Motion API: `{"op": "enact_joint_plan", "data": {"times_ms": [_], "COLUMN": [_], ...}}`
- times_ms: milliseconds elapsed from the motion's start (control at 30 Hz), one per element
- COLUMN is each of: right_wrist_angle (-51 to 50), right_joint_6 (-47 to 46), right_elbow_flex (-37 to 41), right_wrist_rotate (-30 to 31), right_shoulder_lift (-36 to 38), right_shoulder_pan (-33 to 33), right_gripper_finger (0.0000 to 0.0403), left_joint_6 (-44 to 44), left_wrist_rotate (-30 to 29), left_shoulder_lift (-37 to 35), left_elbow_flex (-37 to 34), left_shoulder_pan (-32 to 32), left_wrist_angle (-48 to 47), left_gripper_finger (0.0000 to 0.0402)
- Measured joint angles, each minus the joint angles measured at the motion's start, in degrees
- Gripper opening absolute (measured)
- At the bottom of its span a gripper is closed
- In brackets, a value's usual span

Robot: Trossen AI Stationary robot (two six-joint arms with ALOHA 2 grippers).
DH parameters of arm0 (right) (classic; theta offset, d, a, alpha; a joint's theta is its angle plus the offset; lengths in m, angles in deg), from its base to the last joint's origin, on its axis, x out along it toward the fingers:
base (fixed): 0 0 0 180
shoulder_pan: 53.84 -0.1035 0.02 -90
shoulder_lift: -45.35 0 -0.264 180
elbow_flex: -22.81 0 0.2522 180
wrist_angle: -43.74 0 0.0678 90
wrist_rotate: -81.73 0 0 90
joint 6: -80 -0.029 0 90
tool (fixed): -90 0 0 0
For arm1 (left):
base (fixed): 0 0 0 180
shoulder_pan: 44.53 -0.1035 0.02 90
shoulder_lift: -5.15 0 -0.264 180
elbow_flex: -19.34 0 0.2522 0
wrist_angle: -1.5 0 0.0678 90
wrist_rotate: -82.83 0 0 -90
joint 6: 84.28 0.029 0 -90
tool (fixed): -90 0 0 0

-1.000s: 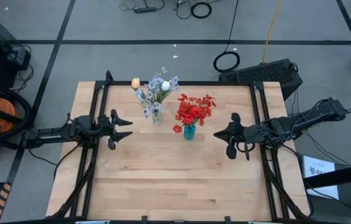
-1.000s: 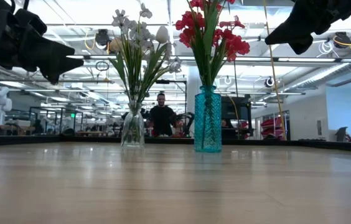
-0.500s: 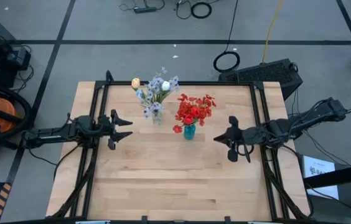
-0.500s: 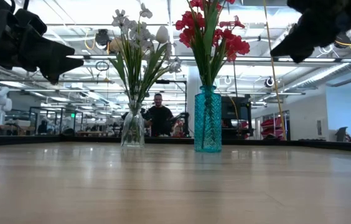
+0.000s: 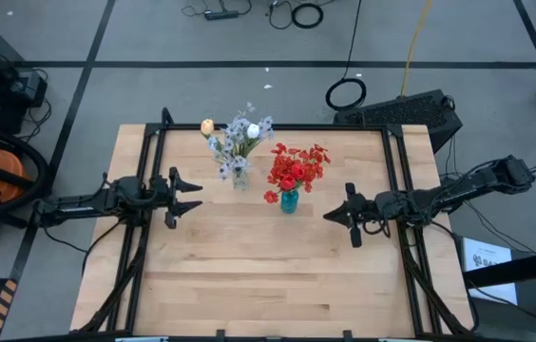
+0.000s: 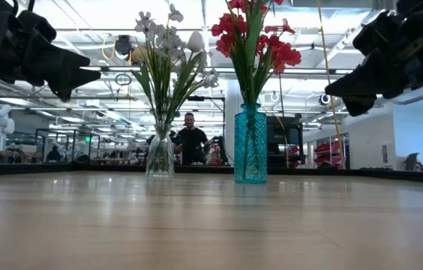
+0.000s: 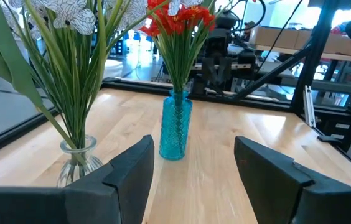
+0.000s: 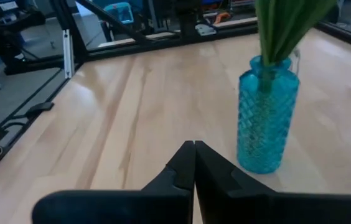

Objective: Sort flowers into vase by color
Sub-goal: Return to Home Position

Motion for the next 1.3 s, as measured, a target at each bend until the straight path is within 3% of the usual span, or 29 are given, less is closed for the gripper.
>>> {"op": "enact_joint_plan", "data": {"times_ms": [167,300,600,833,1167,1300], "right_wrist_angle": [2.86,3.72,-10.43,-21.62,-21.77,-22.07], "right_joint_6": [2.71,-0.57,-0.47,0.26,5.43,5.19], "right_elbow_flex": [3.39,7.82,7.89,7.87,7.83,7.78], "right_wrist_rotate": [-1.45,-1.57,-5.44,-1.33,3.70,3.50], "right_shoulder_lift": [2.63,7.74,22.57,33.81,47.39,47.85], "right_shoulder_pan": [1.22,1.70,1.63,1.70,1.70,1.68], "right_gripper_finger": [0.0000,0.0000,0.0000,0.0000,0.0000,0.0000], "left_joint_6": [0.00,0.00,0.00,0.00,0.00,0.00], "left_wrist_rotate": [0.00,0.00,-0.03,-0.07,-0.09,-0.14], "left_shoulder_lift": [0.00,0.00,0.02,0.02,0.02,0.02], "left_elbow_flex": [-0.01,-0.04,-0.04,-0.04,-0.04,-0.04], "left_shoulder_pan": [0.00,0.00,0.00,0.00,0.00,0.00], "left_wrist_angle": [0.10,0.22,0.30,0.31,0.33,0.33], "left_gripper_finger": [0.0228,0.0228,0.0228,0.0228,0.0228,0.0228]}}
